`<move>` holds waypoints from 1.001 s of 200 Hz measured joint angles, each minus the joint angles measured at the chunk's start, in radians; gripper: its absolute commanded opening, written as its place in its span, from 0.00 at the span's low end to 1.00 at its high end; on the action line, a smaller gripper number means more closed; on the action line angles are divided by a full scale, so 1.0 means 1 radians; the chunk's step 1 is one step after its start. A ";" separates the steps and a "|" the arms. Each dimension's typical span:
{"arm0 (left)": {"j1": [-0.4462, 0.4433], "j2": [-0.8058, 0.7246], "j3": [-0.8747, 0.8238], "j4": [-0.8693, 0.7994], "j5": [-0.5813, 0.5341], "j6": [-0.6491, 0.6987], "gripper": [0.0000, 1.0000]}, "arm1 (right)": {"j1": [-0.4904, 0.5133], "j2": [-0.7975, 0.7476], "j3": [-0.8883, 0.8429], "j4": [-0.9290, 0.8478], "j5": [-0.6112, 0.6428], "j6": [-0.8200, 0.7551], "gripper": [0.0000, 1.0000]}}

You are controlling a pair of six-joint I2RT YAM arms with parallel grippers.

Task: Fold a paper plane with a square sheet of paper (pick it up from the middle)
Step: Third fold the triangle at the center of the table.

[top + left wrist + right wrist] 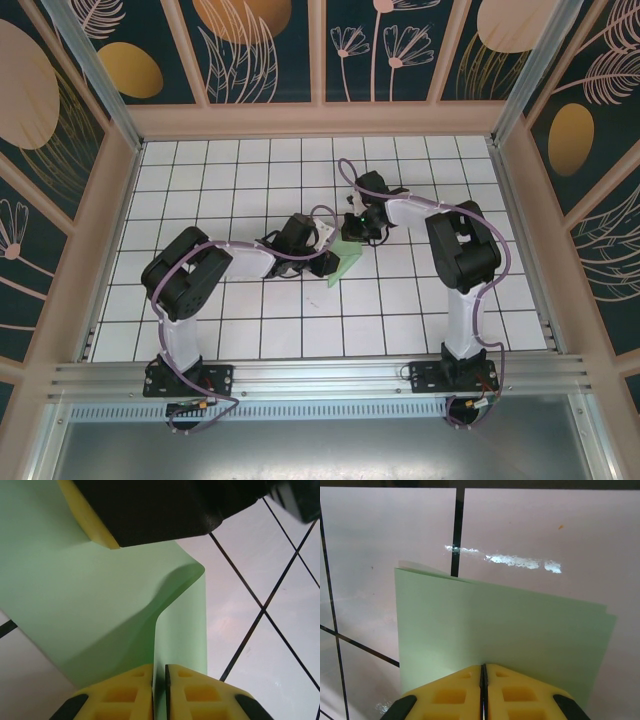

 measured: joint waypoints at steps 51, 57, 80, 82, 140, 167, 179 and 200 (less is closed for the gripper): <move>0.000 0.003 -0.004 0.002 -0.005 -0.001 0.17 | 0.003 0.003 0.008 -0.007 0.000 0.000 0.13; 0.000 0.004 -0.004 0.002 -0.007 -0.001 0.17 | 0.003 0.003 0.008 -0.007 0.000 0.000 0.14; 0.000 0.010 -0.007 0.006 -0.011 0.000 0.17 | 0.005 0.003 0.010 -0.008 0.000 0.001 0.16; 0.000 0.010 -0.007 0.006 -0.011 0.000 0.17 | 0.005 0.003 0.010 -0.008 0.000 0.001 0.16; 0.000 0.010 -0.007 0.008 -0.011 0.000 0.17 | 0.003 -0.022 0.008 -0.003 -0.015 0.040 0.21; 0.000 0.010 -0.008 0.009 -0.011 -0.001 0.17 | -0.030 -0.160 -0.086 0.065 -0.041 0.109 0.17; 0.000 0.010 -0.008 0.009 -0.010 0.000 0.17 | -0.051 -0.230 -0.138 0.097 -0.056 0.137 0.13; 0.000 0.010 -0.008 0.010 -0.008 -0.001 0.18 | -0.067 -0.320 -0.234 0.156 -0.087 0.193 0.08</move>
